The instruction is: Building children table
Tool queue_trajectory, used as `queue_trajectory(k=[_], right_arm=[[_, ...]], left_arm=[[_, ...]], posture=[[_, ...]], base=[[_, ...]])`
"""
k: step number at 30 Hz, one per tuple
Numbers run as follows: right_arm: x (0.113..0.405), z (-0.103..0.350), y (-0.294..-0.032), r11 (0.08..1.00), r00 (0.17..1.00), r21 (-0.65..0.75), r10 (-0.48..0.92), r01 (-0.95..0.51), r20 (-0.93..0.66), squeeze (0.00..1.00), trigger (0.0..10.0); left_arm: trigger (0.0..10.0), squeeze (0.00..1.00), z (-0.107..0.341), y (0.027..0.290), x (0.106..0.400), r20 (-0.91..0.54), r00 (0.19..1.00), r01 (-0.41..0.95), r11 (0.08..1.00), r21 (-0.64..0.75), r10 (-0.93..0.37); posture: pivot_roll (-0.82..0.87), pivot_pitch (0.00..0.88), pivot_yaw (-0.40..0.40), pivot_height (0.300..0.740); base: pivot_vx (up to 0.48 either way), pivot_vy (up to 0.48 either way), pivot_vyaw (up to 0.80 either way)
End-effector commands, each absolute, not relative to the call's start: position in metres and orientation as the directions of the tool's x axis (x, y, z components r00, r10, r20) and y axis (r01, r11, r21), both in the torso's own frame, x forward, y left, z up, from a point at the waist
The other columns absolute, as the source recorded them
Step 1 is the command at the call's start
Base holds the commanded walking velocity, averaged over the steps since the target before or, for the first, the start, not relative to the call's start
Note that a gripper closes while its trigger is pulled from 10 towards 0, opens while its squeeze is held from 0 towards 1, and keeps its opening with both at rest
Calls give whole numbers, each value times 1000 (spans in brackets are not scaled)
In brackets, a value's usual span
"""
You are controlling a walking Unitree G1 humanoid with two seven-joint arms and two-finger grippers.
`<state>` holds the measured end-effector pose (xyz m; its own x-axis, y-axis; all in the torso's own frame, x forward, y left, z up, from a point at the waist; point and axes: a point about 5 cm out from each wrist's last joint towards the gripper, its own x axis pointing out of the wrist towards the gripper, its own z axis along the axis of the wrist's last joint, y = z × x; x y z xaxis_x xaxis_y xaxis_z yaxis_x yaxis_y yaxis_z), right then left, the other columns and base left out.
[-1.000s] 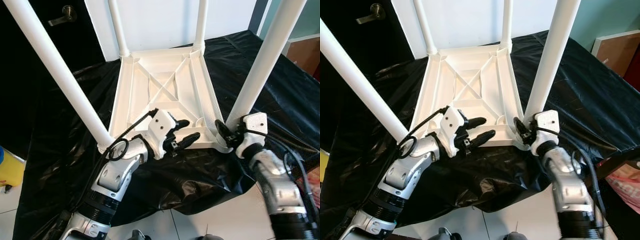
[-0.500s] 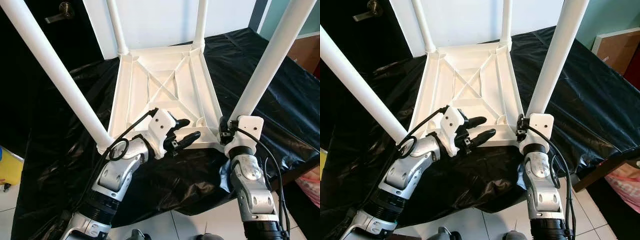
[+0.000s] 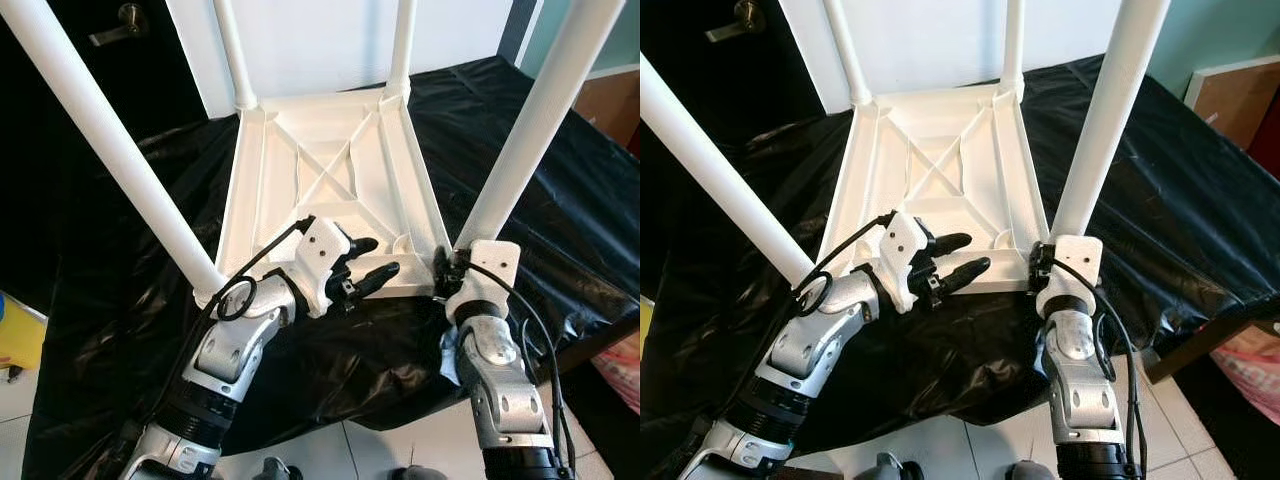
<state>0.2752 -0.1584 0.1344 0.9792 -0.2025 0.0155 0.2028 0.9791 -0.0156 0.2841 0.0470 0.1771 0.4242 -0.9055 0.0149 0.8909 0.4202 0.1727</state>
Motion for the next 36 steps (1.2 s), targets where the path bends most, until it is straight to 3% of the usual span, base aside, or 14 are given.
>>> queue_trajectory(k=[1,8,9,11,12,13,14,15,17,20,36], right_arm=[[275,133,-159,982,982,-9,-189,189,7,1000,10000],[276,144,-166,999,997,10,-40,39,70,1000,10000],[276,146,-168,1000,996,8,11,-12,84,906,10000],[276,146,-168,1000,996,8,11,-12,84,906,10000],[276,148,-170,998,994,5,67,-68,92,106,10000],[276,148,-170,998,994,5,67,-68,92,106,10000],[277,149,-174,988,984,-22,155,-154,93,0,10000],[277,149,-174,988,984,-22,155,-154,93,0,10000],[280,153,-184,922,924,-111,378,-371,51,0,10000],[283,157,-191,862,872,-160,489,-481,8,0,10000],[299,159,-204,642,690,-258,697,-722,-195,0,10000]], left_arm=[[10000,0,177,48,285,6,414,897,409,170,-910],[10000,0,178,46,284,8,407,900,403,168,-913],[10000,0,178,46,284,9,406,900,402,168,-914],[10000,0,178,46,284,9,406,900,402,168,-914],[10000,0,179,46,284,9,406,900,401,168,-914],[10000,0,179,46,284,9,406,900,401,168,-914],[10000,0,179,46,284,8,406,900,401,168,-914],[10000,0,179,46,284,8,406,900,401,168,-914],[10000,0,179,47,285,7,404,901,400,167,-915],[10000,0,180,48,285,4,401,903,396,168,-916],[10000,0,182,48,288,2,397,904,391,174,-918]], posture=[[-135,112,75,740],[-141,112,78,740],[-141,113,78,740],[-141,113,78,740],[-140,114,80,740],[-140,114,80,740],[-142,115,86,740],[-142,115,86,740],[-141,115,98,740],[-138,114,100,740],[-123,107,114,740]], base=[[0,0,0],[0,0,0],[0,0,0],[0,0,0],[0,0,0],[0,0,0],[0,0,0],[0,0,0],[0,0,0],[0,0,0],[0,0,0]])
